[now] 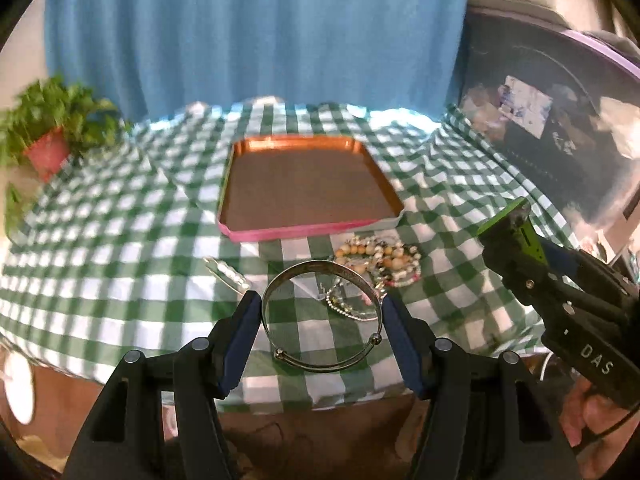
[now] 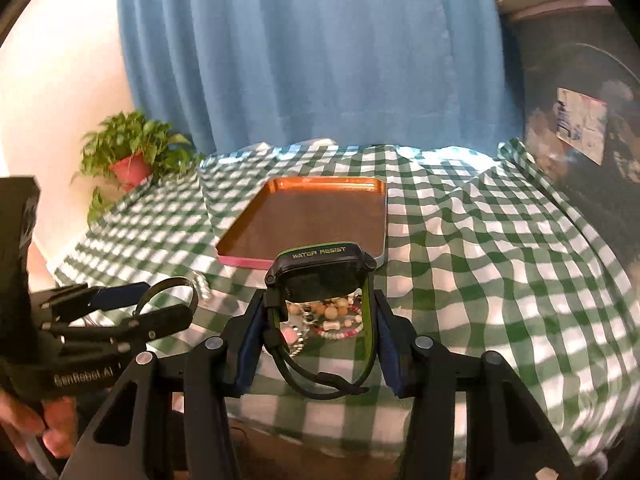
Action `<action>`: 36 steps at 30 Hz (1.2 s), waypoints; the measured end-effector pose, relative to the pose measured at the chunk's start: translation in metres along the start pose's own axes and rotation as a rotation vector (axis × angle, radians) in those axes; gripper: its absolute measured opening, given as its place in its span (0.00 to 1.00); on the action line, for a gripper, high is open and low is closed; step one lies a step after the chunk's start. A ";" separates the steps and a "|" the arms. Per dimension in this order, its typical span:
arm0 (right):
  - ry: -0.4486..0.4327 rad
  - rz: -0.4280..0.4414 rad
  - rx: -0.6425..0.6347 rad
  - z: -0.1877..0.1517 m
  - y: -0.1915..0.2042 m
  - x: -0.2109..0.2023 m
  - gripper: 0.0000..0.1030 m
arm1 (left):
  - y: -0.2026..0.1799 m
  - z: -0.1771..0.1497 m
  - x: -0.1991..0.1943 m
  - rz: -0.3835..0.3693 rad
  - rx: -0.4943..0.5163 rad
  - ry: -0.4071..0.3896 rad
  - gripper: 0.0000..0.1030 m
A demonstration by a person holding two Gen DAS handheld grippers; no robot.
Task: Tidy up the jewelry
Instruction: 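Carry the bangle with the left tool while the right tool carries the watch to the tray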
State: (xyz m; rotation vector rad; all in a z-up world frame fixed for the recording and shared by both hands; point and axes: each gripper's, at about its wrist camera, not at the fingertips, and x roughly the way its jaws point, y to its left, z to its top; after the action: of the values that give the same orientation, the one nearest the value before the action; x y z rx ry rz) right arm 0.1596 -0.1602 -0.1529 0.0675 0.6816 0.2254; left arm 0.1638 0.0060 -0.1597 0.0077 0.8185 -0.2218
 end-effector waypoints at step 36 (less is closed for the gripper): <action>-0.084 0.043 -0.040 0.023 0.044 -0.070 0.45 | -0.001 0.026 -0.080 0.009 0.000 -0.154 0.61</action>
State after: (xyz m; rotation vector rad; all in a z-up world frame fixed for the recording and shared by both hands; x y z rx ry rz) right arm 0.1131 -0.1328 -0.0853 0.0531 0.5925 0.2757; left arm 0.1292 0.0181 -0.0839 -0.0057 0.6652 -0.2108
